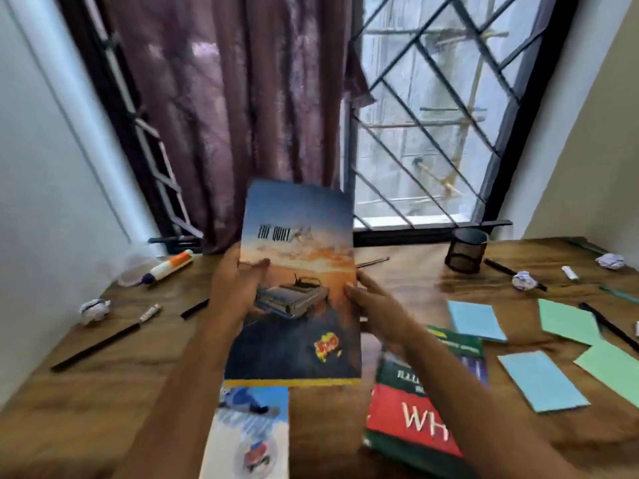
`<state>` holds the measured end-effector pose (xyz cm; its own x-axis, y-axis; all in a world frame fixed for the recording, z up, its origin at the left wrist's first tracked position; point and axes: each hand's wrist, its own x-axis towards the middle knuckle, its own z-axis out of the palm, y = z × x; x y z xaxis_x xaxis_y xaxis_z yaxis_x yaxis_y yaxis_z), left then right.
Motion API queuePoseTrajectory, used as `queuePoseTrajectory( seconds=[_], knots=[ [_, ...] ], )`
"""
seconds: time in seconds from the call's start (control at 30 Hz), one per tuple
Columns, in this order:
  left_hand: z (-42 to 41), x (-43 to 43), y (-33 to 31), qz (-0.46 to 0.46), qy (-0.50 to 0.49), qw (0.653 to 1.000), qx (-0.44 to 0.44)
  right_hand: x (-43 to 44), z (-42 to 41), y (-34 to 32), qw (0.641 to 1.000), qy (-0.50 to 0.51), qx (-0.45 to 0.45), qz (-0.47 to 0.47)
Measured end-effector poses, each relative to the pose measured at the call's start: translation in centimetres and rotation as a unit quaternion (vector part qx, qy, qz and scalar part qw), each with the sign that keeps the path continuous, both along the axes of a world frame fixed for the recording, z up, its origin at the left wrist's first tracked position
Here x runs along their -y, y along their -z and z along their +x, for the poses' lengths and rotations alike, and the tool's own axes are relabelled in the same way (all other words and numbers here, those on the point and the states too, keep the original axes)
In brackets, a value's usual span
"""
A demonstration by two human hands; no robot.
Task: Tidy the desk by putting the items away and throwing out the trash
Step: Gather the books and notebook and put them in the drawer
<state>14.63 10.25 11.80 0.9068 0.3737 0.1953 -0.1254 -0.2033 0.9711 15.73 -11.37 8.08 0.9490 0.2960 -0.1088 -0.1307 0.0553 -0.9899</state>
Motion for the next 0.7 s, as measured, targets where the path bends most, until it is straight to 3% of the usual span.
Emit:
queuePoseTrajectory(
  seconds=[0.23,0.43,0.7],
  knots=[
    [-8.1,-9.6,11.9,-0.007,-0.049,0.963,-0.264,-11.0,-6.8,10.6,0.986,0.055,-0.027,-0.155],
    [-9.4,-12.0,16.4,0.214,-0.044,0.928,-0.301,-13.8,-7.2,12.0,0.966,0.108,-0.017,-0.235],
    [-10.1,-11.5,15.4,0.197,-0.032,0.936,-0.29,-15.0,-8.8,11.8,0.913,0.122,0.034,-0.388]
  ],
)
